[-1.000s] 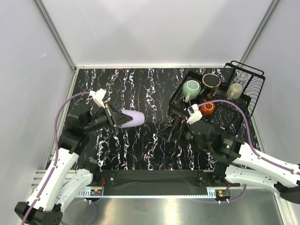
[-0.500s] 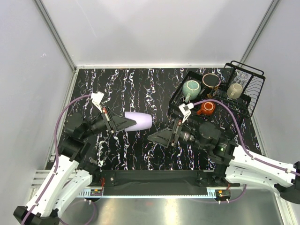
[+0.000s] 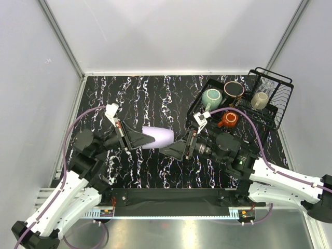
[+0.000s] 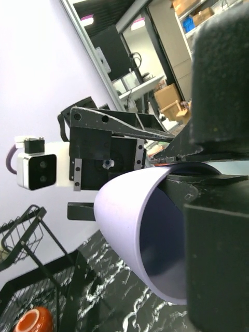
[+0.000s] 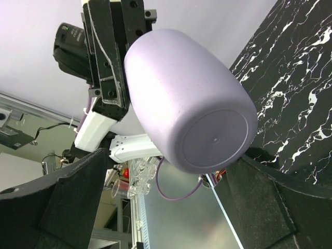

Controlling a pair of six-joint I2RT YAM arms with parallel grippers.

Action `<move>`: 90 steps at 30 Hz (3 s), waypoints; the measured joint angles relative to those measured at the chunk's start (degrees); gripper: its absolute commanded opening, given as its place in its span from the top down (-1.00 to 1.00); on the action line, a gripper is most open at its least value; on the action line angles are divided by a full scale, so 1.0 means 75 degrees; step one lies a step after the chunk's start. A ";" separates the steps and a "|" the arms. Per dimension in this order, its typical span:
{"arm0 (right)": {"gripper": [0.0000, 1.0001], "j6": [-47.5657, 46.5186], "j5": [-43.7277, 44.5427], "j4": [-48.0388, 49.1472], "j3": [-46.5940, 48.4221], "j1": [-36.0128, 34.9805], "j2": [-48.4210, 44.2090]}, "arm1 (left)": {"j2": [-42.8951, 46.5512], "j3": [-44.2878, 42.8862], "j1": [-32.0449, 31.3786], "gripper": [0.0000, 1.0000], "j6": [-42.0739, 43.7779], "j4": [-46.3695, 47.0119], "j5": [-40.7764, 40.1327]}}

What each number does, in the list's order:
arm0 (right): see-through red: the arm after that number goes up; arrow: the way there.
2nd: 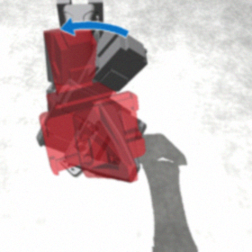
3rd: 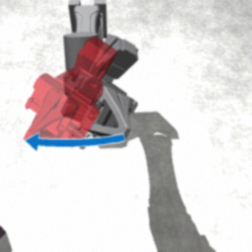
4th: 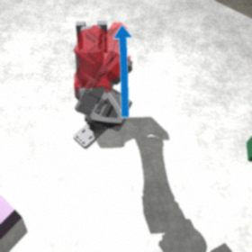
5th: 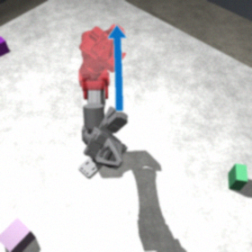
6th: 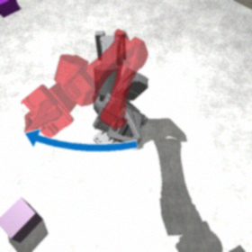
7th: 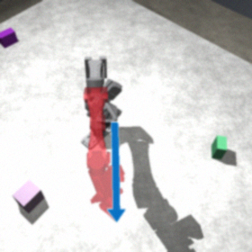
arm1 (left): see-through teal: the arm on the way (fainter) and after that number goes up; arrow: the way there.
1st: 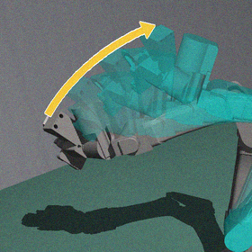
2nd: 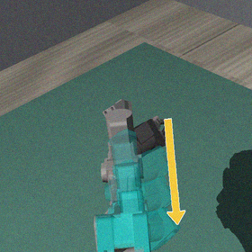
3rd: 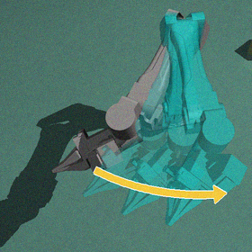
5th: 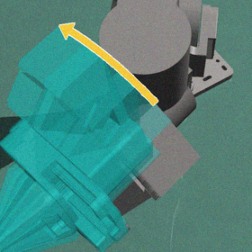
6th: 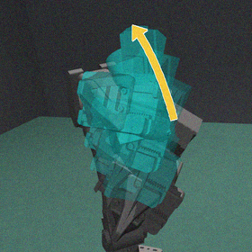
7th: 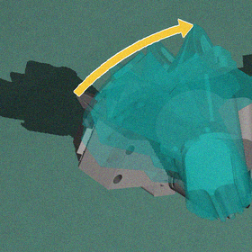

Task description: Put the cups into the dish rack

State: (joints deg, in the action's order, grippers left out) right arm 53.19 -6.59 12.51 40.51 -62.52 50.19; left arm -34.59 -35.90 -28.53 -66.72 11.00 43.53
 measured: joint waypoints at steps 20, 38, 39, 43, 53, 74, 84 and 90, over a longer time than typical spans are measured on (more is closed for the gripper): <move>-0.96 0.0082 0.0615 0.0364 -0.0376 0.0000 -0.0729 | -0.0405 0.0766 -0.1411 1.00 -0.1262 0.2256 -0.0871; 0.23 0.0195 0.1052 0.0860 -0.0370 0.0009 -0.0184 | -0.0551 0.0895 -0.1448 1.00 -0.1553 0.2710 -0.1422; 0.45 0.0227 0.1139 0.0935 -0.0370 0.0009 -0.0134 | -0.0533 0.0959 -0.1451 1.00 -0.1614 0.2812 -0.1547; 0.99 0.0373 0.1378 0.0976 -0.0286 0.0009 0.0128 | -0.0306 0.1338 -0.1451 1.00 -0.1865 0.2929 -0.2136; 1.00 0.0484 0.1609 0.0391 0.0300 0.0003 0.0443 | 0.0102 0.1472 -0.1673 1.00 -0.2174 0.2562 -0.3200; 1.00 0.0580 0.1769 -0.0930 0.0568 0.0055 0.0219 | -0.0122 0.0603 -0.1784 -0.21 -0.1652 0.0015 -0.3316; 1.00 0.0501 0.2022 -0.1594 0.0577 0.0026 0.0163 | -0.0160 0.0580 -0.1781 -0.85 -0.1352 -0.1040 -0.3270; 1.00 0.0326 0.2978 -0.3185 0.1259 0.0000 0.0172 | 0.0248 0.0280 -0.1792 -0.88 -0.0510 -0.2702 -0.3477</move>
State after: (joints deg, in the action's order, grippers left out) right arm 55.64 15.75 -11.38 49.95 -62.52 51.48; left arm -32.73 -33.80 -41.98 -70.54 -9.26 17.45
